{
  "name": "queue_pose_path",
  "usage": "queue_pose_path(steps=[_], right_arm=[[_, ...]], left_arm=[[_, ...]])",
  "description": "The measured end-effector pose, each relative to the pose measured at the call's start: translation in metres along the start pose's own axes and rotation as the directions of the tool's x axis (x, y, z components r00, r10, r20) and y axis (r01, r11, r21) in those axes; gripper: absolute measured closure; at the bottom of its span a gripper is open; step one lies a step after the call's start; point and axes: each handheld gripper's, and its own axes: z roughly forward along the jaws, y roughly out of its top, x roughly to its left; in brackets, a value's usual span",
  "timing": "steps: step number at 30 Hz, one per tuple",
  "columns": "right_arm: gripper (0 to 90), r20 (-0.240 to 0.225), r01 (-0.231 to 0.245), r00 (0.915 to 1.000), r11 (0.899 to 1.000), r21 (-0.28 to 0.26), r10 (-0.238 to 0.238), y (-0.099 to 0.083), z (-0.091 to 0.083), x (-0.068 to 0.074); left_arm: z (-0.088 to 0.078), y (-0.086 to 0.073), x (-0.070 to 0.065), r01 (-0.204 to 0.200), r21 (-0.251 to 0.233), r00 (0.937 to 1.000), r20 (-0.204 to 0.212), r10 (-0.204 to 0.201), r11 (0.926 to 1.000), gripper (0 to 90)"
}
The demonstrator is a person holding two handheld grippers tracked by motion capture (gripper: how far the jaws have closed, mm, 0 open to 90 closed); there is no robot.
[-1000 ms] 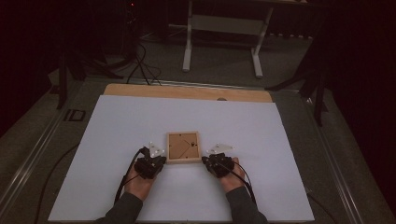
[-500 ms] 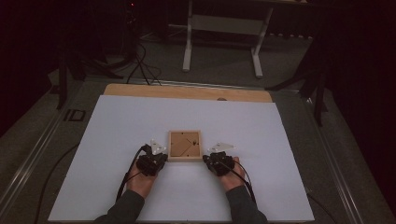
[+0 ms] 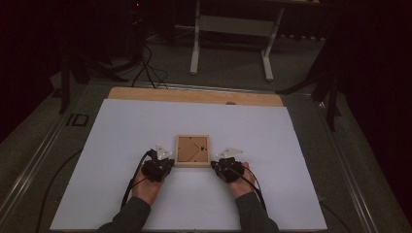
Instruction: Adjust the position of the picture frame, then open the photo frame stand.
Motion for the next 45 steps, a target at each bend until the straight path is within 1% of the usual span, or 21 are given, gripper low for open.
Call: queue_pose_path(steps=[1, 2, 5, 9, 11, 13, 15, 16, 17, 19, 24, 28, 29, 31, 33, 34, 36, 38, 41, 45], right_arm=[[89.8, -0.002, 0.003, 1.0000, 1.000, 0.001, -0.003, 0.000, 0.000, 0.000], [89.8, -0.001, 0.002, 1.0000, 1.000, 0.000, -0.002, 0.000, 0.000, -0.001], [89.6, 0.025, 0.014, 0.9996, 1.000, 0.001, -0.014, 0.001, -0.001, -0.001], [89.5, 0.042, -0.002, 0.9991, 1.000, -0.029, 0.003, 0.002, -0.008, -0.007], [89.5, 0.047, -0.010, 0.9988, 0.999, -0.042, 0.012, 0.002, -0.012, -0.010], [89.3, 0.051, -0.012, 0.9986, 0.998, -0.055, 0.015, 0.003, -0.015, -0.012], [89.3, 0.053, -0.018, 0.9983, 0.997, -0.072, 0.022, 0.004, -0.017, -0.013], [89.3, 0.053, -0.018, 0.9983, 0.997, -0.072, 0.022, 0.004, -0.017, -0.013], [89.1, 0.056, -0.015, 0.9982, 0.997, -0.078, 0.020, 0.004, -0.019, -0.014], [89.0, 0.056, -0.010, 0.9983, 0.997, -0.081, 0.014, 0.004, -0.019, -0.014], [88.5, 0.057, -0.003, 0.9983, 0.994, -0.107, 0.009, 0.005, -0.022, -0.012], [88.5, 0.057, -0.001, 0.9984, 0.992, -0.125, 0.008, 0.006, -0.025, -0.012], [88.5, 0.055, -0.003, 0.9985, 0.992, -0.130, 0.010, 0.006, -0.026, -0.012], [88.5, 0.051, -0.004, 0.9986, 0.991, -0.136, 0.011, 0.006, -0.027, -0.012], [88.5, 0.044, -0.005, 0.9990, 0.990, -0.140, 0.011, 0.006, -0.027, -0.010], [88.5, 0.044, -0.005, 0.9990, 0.990, -0.140, 0.011, 0.006, -0.027, -0.010], [88.5, 0.039, 0.010, 0.9992, 0.990, -0.141, -0.004, 0.006, -0.026, -0.007], [88.5, 0.033, 0.016, 0.9994, 0.989, -0.145, -0.011, 0.007, -0.025, -0.004], [88.5, 0.019, 0.016, 0.9997, 0.989, -0.144, -0.013, 0.006, -0.023, -0.002], [89.0, 0.005, 0.027, 0.9996, 0.990, -0.138, -0.026, 0.006, -0.021, 0.001]], left_arm=[[-0.001, 0.000, 0.000, -0.006, -0.003, 0.9999, -0.014, 0.006, 1.0000, 88.5], [-0.001, 0.000, 0.000, -0.012, -0.003, 0.9997, -0.021, 0.012, 0.9999, 85.2], [-0.002, 0.000, 0.002, -0.005, -0.004, 0.9996, -0.026, 0.005, 1.0000, 79.9], [-0.005, -0.001, 0.005, 0.002, -0.007, 0.9998, -0.022, -0.002, 1.0000, 71.9], [-0.006, -0.001, 0.006, 0.004, -0.014, 0.9996, -0.028, -0.005, 0.9999, 67.2], [-0.009, 0.000, 0.008, 0.019, -0.033, 0.9996, -0.018, -0.020, 0.9993, 61.9], [-0.011, 0.000, 0.009, 0.024, -0.053, 0.9992, -0.031, -0.026, 0.9983, 56.9], [-0.011, 0.000, 0.009, 0.024, -0.053, 0.9992, -0.031, -0.026, 0.9983, 55.7], [-0.014, 0.000, 0.009, 0.030, -0.068, 0.9991, -0.026, -0.032, 0.9972, 54.9], [-0.015, 0.000, 0.010, 0.031, -0.077, 0.9990, -0.028, -0.033, 0.9965, 54.0], [-0.021, 0.001, 0.011, 0.036, -0.106, 0.9992, -0.013, -0.037, 0.9937, 51.5], [-0.024, 0.003, 0.011, 0.033, -0.119, 0.9995, 0.002, -0.033, 0.9924, 49.9], [-0.026, 0.004, 0.010, 0.030, -0.125, 0.9994, 0.018, -0.028, 0.9917, 49.5], [-0.026, 0.005, 0.010, 0.029, -0.129, 0.9994, 0.023, -0.026, 0.9913, 48.9], [-0.029, 0.006, 0.006, 0.014, -0.139, 0.9993, 0.035, -0.009, 0.9902, 48.6], [-0.029, 0.006, 0.006, 0.014, -0.139, 0.9993, 0.035, -0.009, 0.9902, 48.3], [-0.030, 0.008, 0.004, 0.005, -0.142, 0.9990, 0.046, 0.001, 0.9899, 47.9], [-0.030, 0.008, 0.004, 0.008, -0.142, 0.9987, 0.051, -0.001, 0.9898, 47.2], [-0.029, 0.009, 0.005, 0.017, -0.130, 0.9978, 0.065, -0.008, 0.9913, 45.8], [-0.029, 0.010, 0.004, 0.011, -0.121, 0.9972, 0.074, -0.002, 0.9926, 45.2]])
